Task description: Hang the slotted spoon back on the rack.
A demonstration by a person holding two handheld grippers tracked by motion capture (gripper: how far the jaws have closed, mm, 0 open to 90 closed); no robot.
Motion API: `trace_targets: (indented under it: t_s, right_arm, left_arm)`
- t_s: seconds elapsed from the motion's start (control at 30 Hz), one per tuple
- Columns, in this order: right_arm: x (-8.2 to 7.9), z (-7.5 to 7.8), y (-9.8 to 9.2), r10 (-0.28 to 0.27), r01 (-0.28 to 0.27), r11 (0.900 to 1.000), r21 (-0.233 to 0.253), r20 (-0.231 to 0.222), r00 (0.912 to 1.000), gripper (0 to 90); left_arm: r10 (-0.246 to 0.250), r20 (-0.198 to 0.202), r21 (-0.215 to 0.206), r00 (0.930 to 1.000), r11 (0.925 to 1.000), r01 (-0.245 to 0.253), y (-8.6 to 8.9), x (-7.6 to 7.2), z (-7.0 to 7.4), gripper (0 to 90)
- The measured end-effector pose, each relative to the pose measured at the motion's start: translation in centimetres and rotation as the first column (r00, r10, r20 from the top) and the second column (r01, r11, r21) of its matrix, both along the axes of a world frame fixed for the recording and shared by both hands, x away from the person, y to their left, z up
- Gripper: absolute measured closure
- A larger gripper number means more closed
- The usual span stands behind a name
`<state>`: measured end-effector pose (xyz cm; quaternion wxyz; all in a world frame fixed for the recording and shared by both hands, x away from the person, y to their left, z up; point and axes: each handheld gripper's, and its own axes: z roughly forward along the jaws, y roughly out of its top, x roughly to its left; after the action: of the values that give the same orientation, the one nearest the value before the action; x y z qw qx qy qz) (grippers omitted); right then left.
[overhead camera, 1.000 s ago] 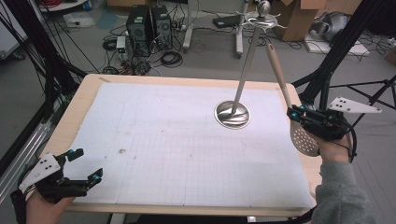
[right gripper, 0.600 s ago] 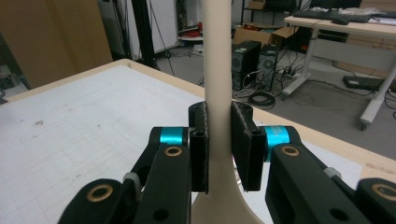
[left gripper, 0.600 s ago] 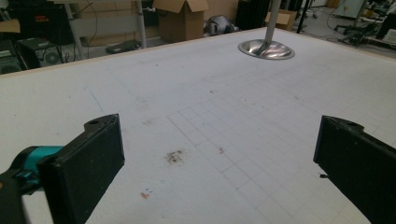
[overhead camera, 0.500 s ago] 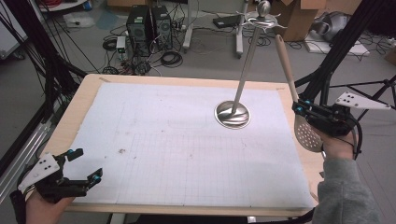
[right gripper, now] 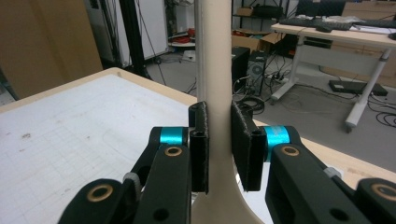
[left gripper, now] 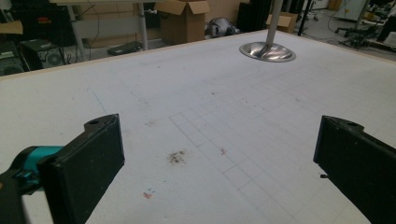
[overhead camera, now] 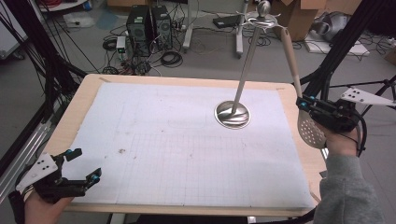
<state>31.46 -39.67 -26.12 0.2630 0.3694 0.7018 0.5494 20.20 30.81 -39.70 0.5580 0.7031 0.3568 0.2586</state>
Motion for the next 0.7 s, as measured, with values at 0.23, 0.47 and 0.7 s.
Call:
trace_targets:
  t_s: [0.23, 0.47, 0.7]
  right_arm:
    - [0.07, 0.61, -0.29, -0.016, 0.016, 1.000, 0.007, 0.000, 0.9999, 78.2]
    - [0.44, 0.66, -0.46, -0.027, 0.027, 1.000, 0.016, -0.008, 0.9996, 78.2]
    - [0.55, 0.66, -0.53, -0.021, 0.022, 0.999, 0.039, -0.020, 0.9996, 78.3]
  left_arm:
    - [0.001, 0.000, -0.002, 1.0000, 1.0000, -0.001, 0.01, -0.01, 0.01, 2.1]
    - [0.003, 0.016, -0.022, 0.9999, 0.9998, -0.003, 0.35, -0.21, 0.37, 2.1]
    - [0.020, 0.032, -0.030, 0.9993, 0.9994, -0.019, 0.64, -0.40, 0.64, 2.1]
